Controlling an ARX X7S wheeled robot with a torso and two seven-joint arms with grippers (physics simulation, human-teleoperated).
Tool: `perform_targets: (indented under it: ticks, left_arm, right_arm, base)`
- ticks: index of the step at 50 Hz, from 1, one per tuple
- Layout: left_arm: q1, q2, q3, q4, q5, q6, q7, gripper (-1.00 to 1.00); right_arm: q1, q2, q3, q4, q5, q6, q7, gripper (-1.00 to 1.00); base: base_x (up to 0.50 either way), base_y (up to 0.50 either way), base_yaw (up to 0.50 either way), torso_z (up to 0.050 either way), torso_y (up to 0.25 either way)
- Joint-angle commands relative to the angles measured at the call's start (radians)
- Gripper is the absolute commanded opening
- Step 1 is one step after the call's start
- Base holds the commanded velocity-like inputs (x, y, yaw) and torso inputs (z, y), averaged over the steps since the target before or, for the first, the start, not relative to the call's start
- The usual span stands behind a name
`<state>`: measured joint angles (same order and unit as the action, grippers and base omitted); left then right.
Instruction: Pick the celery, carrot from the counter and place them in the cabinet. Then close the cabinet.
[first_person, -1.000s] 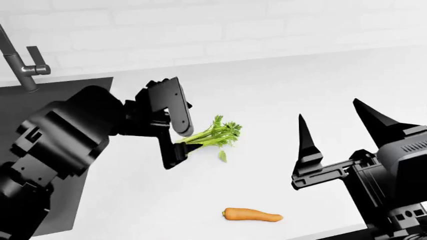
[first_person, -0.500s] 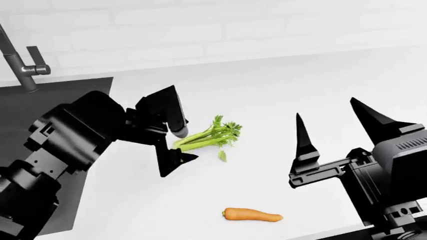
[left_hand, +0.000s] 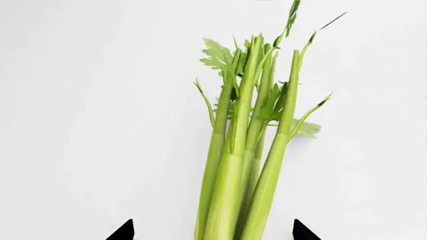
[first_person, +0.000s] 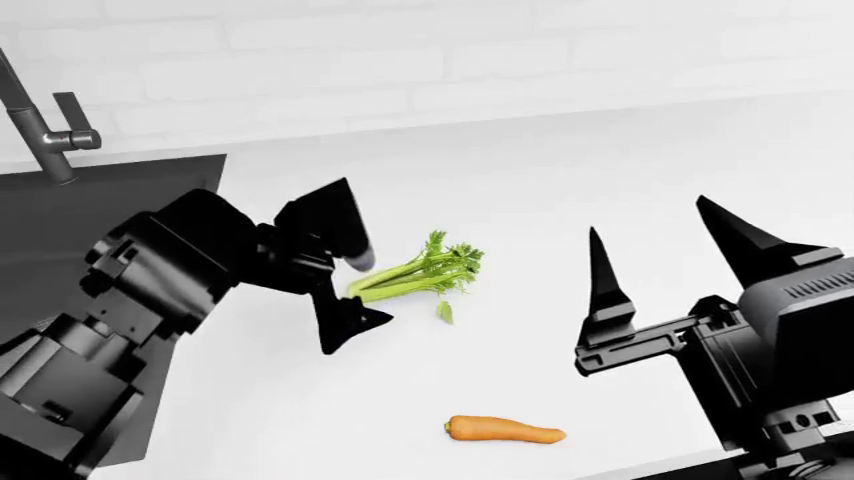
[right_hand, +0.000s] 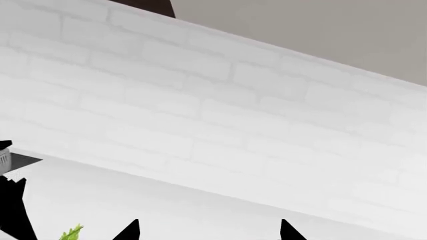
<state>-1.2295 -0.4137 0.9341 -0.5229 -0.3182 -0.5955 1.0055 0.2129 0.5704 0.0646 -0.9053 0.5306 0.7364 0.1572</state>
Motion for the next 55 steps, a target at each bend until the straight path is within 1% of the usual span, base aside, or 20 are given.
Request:
perform_targets:
  ticks: [1,8,9,20,28,38,43,51,55]
  left_arm:
    - [0.001,0.028,0.016,-0.107,0.009,0.035,0.025,1.0]
    - [0.011,0.025,0.025,-0.1,0.008,0.039,0.037,1.0]
    - [0.012,0.023,0.026,-0.095,0.007,0.038,0.038,-1.0]
    - [0.029,-0.006,0.027,0.002,-0.005,0.003,0.026,-1.0]
    - [0.058,-0.076,-0.026,0.228,-0.028,-0.097,-0.094,-1.0]
    - [0.107,-0.164,-0.098,0.478,-0.062,-0.199,-0.219,-1.0]
    - [0.117,-0.185,-0.145,0.544,-0.084,-0.237,-0.274,-1.0]
    - [0.139,-0.212,-0.225,0.621,-0.125,-0.298,-0.352,-1.0]
    - [0.141,-0.218,-0.253,0.64,-0.137,-0.328,-0.382,-1.0]
  right_arm:
    - [0.01,0.002,-0.012,0.004,0.0,0.003,0.006,1.0]
    - [0.009,0.003,-0.014,0.008,0.0,-0.001,0.007,1.0]
    - [0.008,0.003,-0.015,0.008,0.0,-0.003,0.007,1.0]
    - [0.017,0.009,-0.012,0.001,0.012,0.01,0.016,1.0]
    - [0.031,0.018,-0.004,-0.016,0.033,0.032,0.026,1.0]
    - [0.046,0.056,0.044,-0.057,0.1,0.064,0.02,1.0]
    - [0.043,0.085,0.06,-0.068,0.133,0.074,-0.002,1.0]
    - [0.012,0.184,0.171,-0.086,0.318,0.08,-0.123,1.0]
    - [0.034,0.231,0.212,-0.064,0.412,0.085,-0.176,1.0]
  base:
    - [0.0,0.0,0.0,0.0,0.0]
    - [0.0,0.0,0.0,0.0,0.0]
    - [0.0,0.0,0.0,0.0,0.0]
    - [0.0,0.0,0.0,0.0,0.0]
    - [0.0,0.0,0.0,0.0,0.0]
    - [0.0,0.0,0.0,0.0,0.0]
    - [0.0,0.0,0.0,0.0,0.0]
    - [0.0,0.0,0.0,0.0,0.0]
    - [0.0,0.0,0.0,0.0,0.0]
